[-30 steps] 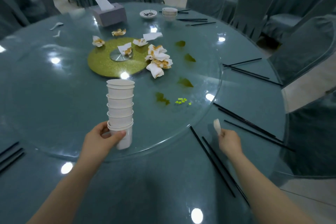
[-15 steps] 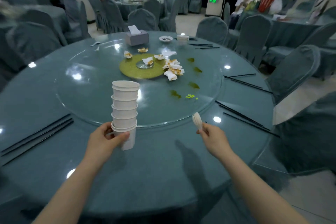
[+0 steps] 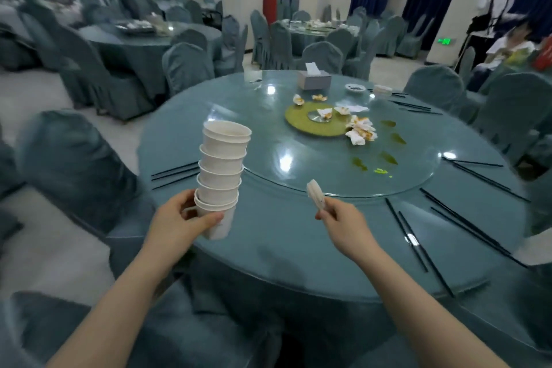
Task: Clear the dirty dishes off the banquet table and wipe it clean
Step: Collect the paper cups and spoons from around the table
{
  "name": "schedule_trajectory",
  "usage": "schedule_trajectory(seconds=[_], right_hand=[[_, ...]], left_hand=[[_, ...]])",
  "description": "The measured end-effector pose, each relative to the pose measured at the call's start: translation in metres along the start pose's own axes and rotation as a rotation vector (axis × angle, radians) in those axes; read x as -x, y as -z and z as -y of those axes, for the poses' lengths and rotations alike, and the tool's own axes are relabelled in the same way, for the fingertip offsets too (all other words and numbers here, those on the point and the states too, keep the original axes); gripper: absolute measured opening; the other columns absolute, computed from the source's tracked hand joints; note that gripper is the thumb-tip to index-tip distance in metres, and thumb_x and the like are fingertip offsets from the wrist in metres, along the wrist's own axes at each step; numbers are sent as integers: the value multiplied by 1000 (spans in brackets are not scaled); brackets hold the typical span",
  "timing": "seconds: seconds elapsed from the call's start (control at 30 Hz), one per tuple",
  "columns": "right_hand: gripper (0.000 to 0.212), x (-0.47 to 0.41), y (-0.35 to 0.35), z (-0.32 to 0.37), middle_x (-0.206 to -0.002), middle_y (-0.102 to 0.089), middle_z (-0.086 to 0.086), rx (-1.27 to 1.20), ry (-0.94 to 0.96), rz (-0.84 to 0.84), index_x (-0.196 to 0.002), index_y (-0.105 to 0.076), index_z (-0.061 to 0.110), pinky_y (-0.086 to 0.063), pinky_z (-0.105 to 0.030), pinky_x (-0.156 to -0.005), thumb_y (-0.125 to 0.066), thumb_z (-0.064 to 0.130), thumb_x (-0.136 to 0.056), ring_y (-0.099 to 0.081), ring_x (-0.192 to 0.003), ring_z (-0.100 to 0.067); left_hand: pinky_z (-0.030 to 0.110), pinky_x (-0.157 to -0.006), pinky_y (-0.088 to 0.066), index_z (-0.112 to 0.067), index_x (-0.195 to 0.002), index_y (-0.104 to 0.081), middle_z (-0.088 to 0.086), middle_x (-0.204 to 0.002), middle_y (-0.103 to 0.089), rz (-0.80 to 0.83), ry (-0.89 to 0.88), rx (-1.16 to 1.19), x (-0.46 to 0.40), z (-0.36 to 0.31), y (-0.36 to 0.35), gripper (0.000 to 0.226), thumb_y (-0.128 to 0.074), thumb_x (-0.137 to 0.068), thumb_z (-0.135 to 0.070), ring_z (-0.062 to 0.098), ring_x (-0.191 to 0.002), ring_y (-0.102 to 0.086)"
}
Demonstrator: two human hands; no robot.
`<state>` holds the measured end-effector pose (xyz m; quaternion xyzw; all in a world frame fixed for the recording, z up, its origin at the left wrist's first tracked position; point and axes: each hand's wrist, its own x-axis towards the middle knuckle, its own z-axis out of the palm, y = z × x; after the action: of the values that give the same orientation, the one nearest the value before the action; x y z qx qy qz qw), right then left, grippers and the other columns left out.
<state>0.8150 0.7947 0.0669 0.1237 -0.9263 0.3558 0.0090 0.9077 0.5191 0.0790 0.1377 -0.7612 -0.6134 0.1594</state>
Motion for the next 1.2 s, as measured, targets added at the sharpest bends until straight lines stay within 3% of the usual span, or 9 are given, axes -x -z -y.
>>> schedule_trajectory(seconds=[0.13, 0.3, 0.37, 0.43, 0.57, 0.7, 0.87, 1.07, 1.2], right_hand=[[20, -13, -27, 41, -52, -45, 8, -30, 113, 81, -74, -59, 19, -33, -16, -46, -51, 9, -89, -37, -44, -6], [34, -10, -71, 104, -51, -54, 20, -76, 259, 184, -68, -56, 36, -34, -14, -43, -52, 10, -89, -43, -44, -4], [35, -6, -92, 134, -56, -57, 27, -77, 315, 244, -83, -63, 44, -36, -12, -47, -52, 11, -90, -52, -52, -2], [35, -2, -118, 170, -75, -65, 27, -91, 363, 300, -111, -66, 40, -46, -18, -66, -54, 13, -91, -63, -76, -2], [30, 12, -179, 248, -75, -63, 37, -175, 435, 328, -102, -67, 37, -47, -19, -74, -59, 13, -88, -64, -86, 0], [24, 28, -247, 322, -76, -69, 13, -220, 443, 405, -102, -70, 32, -46, -26, -66, -59, 17, -88, -57, -70, -3], [13, 29, -310, 387, -59, -57, 17, -180, 478, 449, -93, -71, 26, -34, -13, -50, -60, 21, -88, -44, -51, 2], [12, -6, -365, 432, -71, -68, 22, -161, 417, 478, -92, -73, 28, -40, -8, -59, -64, 22, -87, -59, -68, 10], [20, -60, -409, 459, -75, -61, 33, -161, 386, 444, -104, -73, 28, -39, 2, -58, -66, 22, -86, -54, -75, 24]], left_hand=[[6, -63, -47, -33, -98, -62, -23, -89, -67, -135, -9, 6, 11, -5, 43, 42, -80, -71, -8, -12, -76, -63], [13, -69, -47, -36, -98, -63, -18, -94, -70, -252, 3, 10, 39, 5, 113, 42, -81, -70, -12, -4, -86, -65], [13, -69, -47, -38, -97, -62, -19, -94, -70, -294, 9, 13, 52, 12, 145, 43, -81, -69, -11, -4, -86, -66], [17, -73, -48, -34, -102, -62, -16, -98, -70, -332, 18, 33, 65, 19, 185, 46, -81, -69, -7, 1, -89, -66], [8, -64, -50, -34, -95, -62, -27, -81, -70, -420, 15, 31, 86, 34, 275, 42, -79, -71, -4, -10, -75, -64], [11, -64, -49, -36, -96, -63, -26, -83, -70, -461, 41, -1, 100, 52, 366, 43, -82, -69, -8, -10, -77, -64], [26, -74, -50, -43, -99, -62, -21, -96, -70, -491, 82, -1, 90, 73, 453, 47, -84, -66, -17, 3, -91, -65], [13, -48, -46, -40, -100, -61, -24, -90, -70, -470, 117, 13, 38, 101, 520, 44, -82, -69, -16, -1, -77, -66], [16, -66, -49, -41, -98, -62, -21, -94, -70, -423, 143, -15, -28, 121, 564, 42, -81, -70, -15, 1, -86, -67]])
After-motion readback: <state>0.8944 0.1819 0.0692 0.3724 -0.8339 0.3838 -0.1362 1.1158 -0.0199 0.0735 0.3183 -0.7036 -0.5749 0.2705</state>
